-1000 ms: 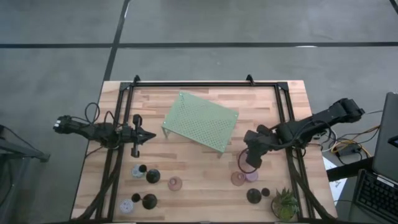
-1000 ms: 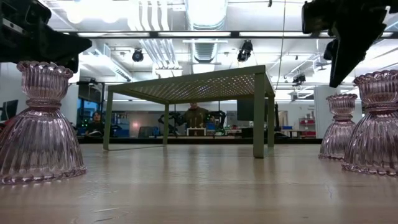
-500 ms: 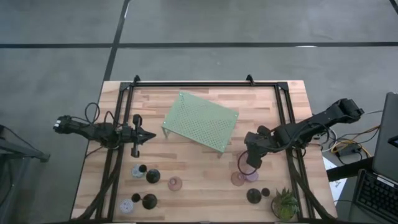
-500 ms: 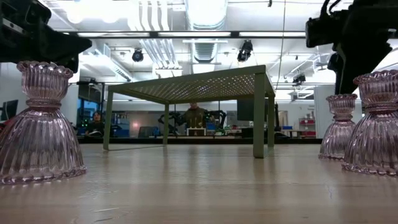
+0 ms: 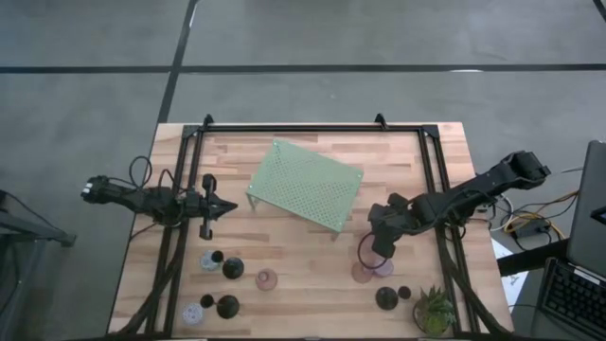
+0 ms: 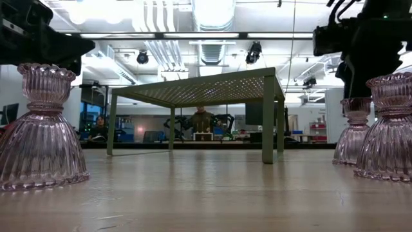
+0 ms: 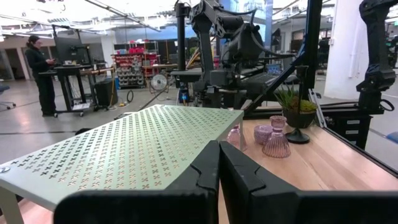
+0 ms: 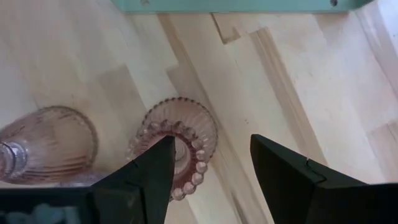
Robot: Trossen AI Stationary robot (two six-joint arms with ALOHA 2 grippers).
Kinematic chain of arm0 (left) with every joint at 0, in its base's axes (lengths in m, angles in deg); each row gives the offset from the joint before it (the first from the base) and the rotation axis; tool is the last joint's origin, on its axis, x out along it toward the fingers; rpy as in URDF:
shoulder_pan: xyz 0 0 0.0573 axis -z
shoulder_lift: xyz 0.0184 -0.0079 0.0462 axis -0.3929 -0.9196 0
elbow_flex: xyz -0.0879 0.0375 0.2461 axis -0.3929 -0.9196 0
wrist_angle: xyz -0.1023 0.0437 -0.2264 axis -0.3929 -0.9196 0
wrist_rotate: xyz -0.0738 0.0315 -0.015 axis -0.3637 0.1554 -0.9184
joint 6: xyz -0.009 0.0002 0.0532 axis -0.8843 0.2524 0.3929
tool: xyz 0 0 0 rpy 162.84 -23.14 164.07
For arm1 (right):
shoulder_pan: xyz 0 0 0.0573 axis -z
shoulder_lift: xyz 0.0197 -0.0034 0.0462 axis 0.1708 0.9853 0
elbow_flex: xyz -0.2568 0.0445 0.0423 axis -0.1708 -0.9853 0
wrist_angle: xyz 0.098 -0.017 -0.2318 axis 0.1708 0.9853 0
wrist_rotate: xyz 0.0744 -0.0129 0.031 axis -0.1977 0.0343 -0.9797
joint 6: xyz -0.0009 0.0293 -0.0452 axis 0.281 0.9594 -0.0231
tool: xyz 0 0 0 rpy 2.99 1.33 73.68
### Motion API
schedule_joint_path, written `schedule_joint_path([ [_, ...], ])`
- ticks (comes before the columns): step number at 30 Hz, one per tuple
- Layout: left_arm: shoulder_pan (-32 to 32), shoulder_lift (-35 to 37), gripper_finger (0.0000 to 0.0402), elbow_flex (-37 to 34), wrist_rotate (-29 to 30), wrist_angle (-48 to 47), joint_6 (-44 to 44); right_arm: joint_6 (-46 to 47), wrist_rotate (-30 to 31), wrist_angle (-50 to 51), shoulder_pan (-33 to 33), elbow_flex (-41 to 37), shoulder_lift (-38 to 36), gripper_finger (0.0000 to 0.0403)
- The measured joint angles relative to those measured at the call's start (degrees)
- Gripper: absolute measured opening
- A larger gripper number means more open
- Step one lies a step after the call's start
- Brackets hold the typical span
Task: Pick & Place candle stick holders
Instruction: Put the top purple candle holder on the shelf
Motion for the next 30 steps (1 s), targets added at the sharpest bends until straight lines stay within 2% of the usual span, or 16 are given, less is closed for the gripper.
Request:
schedule_joint_path([
  [9,0.0,-0.1,0.0012,0.0,0.0,0.0,0.0,-1.9,0.4,-0.4,0.0,1.2,1.4,0.0174],
  [23,0.0,-0.1,0.0012,0.0,0.0,0.0,0.0,-4.5,0.4,-0.1,0.0,1.2,0.8,0.005],
  [30,0.0,-0.1,0.0012,0.0,0.0,0.0,0.0,-5.5,0.4,0.4,0.0,2.2,-1.0,0.0026],
])
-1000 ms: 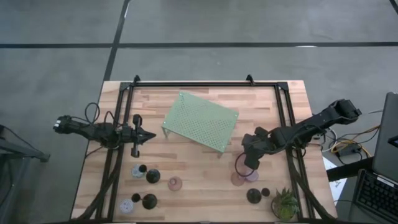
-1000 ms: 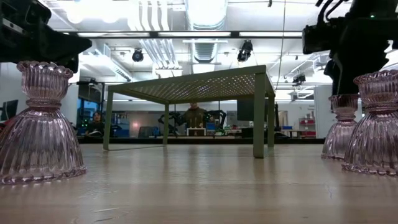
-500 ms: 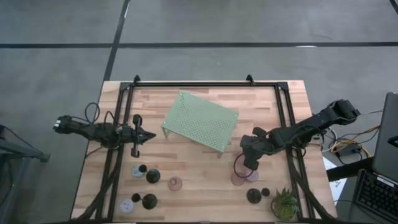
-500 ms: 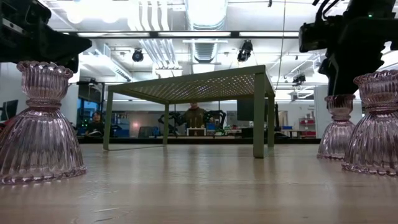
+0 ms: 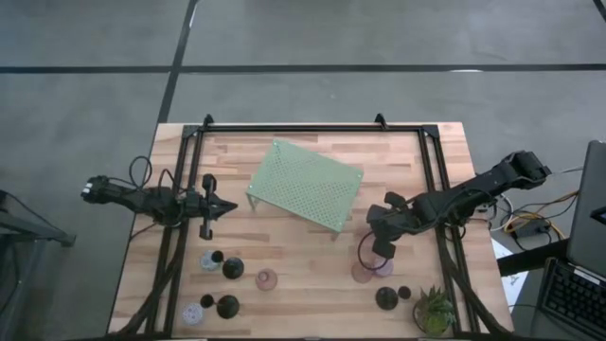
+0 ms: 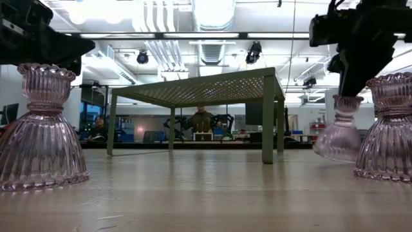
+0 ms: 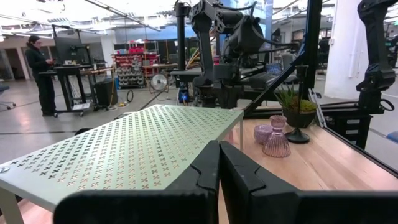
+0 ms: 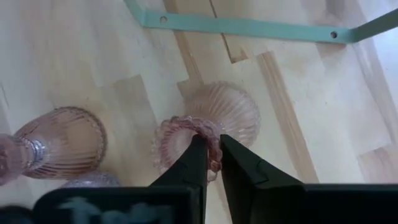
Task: Pick & Place candle stick holders
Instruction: Put the top purple candle holder on the shelf
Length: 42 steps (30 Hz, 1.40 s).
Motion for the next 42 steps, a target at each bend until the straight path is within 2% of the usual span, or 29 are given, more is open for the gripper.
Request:
schedule_joint_path([
  [8,0.0,0.0,0.0012,0.0,0.0,0.0,0.0,-1.2,-0.3,7.1,1.3,6.9,-0.7,0.0025],
  [20,0.0,0.0,0.0012,0.0,0.0,0.0,0.0,-3.5,-0.4,22.7,6.6,23.3,-0.7,0.0024],
  [30,0.0,0.0,0.0012,0.0,0.0,0.0,0.0,-11.0,-3.5,23.4,14.8,32.4,-0.7,0.0024],
  [42,0.0,0.0,0.0012,0.0,0.0,0.0,0.0,-15.7,-14.6,19.7,27.4,35.2,1.4,0.0024],
])
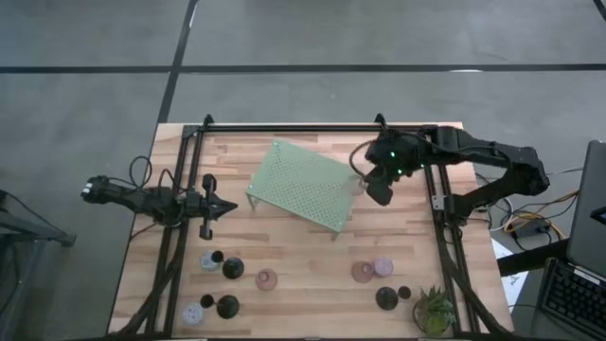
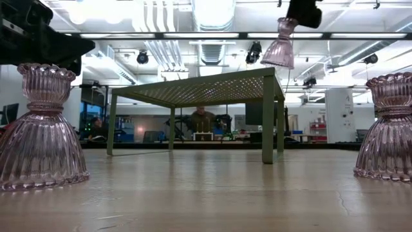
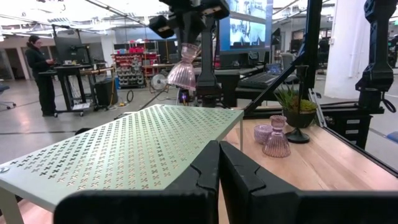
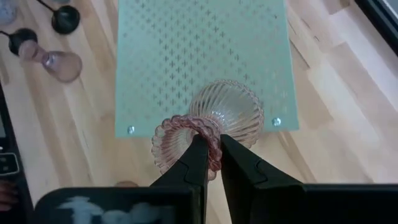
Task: Pick & Place candle stick holders
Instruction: Put the top purple candle holder on the shelf
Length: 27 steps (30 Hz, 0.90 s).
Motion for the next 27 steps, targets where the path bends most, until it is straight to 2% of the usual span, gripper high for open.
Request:
schedule_joint_path([
  [8,0.0,0.0,0.0012,0.0,0.0,0.0,0.0,-2.3,-5.1,-0.6,5.2,1.8,4.1,0.0024],
  [17,0.0,0.0,0.0012,0.0,0.0,0.0,0.0,-4.6,-5.3,-0.6,7.7,3.2,7.4,0.0024],
  [27,0.0,0.0,0.0012,0.0,0.0,0.0,0.0,-5.1,-5.5,-0.6,8.1,3.2,6.9,0.0024],
])
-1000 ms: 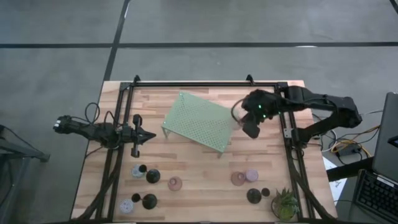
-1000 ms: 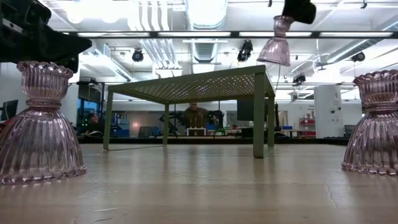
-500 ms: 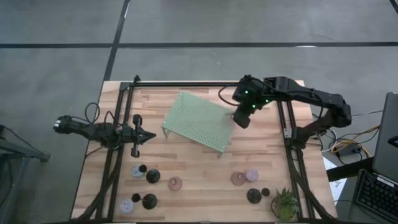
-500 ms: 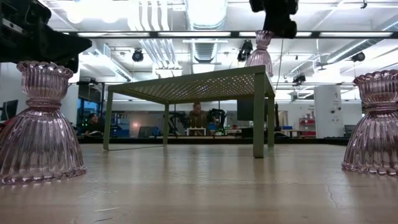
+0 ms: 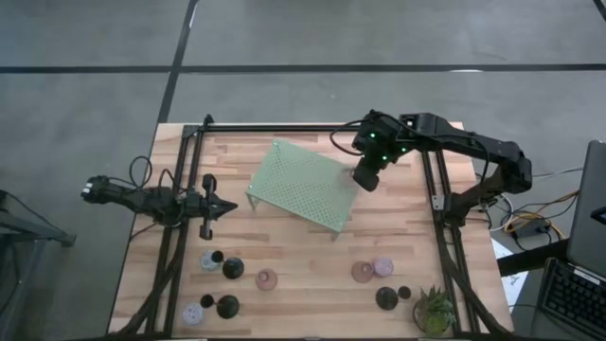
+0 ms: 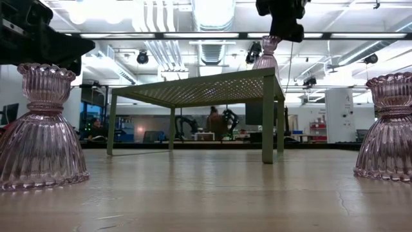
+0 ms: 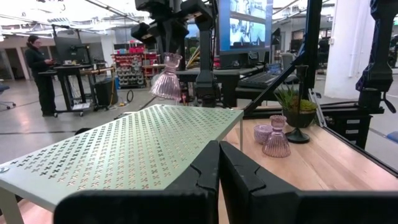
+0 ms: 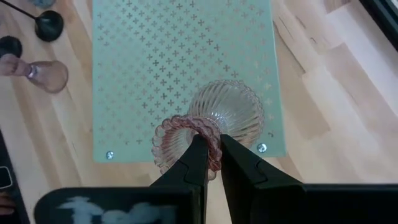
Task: Pick & Place candle stick holders
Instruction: Put the top purple candle holder on the shelf
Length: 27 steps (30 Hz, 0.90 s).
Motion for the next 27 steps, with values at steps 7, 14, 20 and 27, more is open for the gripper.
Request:
schedule_joint_path([
  [7,0.0,0.0,0.0012,0.0,0.0,0.0,0.0,0.0,-1.0,0.0,0.0,0.0,0.0,0.0024],
  [14,0.0,0.0,0.0012,0.0,0.0,0.0,0.0,0.0,-1.0,0.5,0.0,0.0,0.0,0.0024],
  [20,0.0,0.0,0.0012,0.0,0.0,0.0,0.0,-0.1,-1.0,0.7,0.3,0.0,0.0,0.0024],
  [27,0.0,0.0,0.0012,0.0,0.0,0.0,0.0,-0.1,-1.3,0.9,0.6,0.0,0.0,0.0024],
])
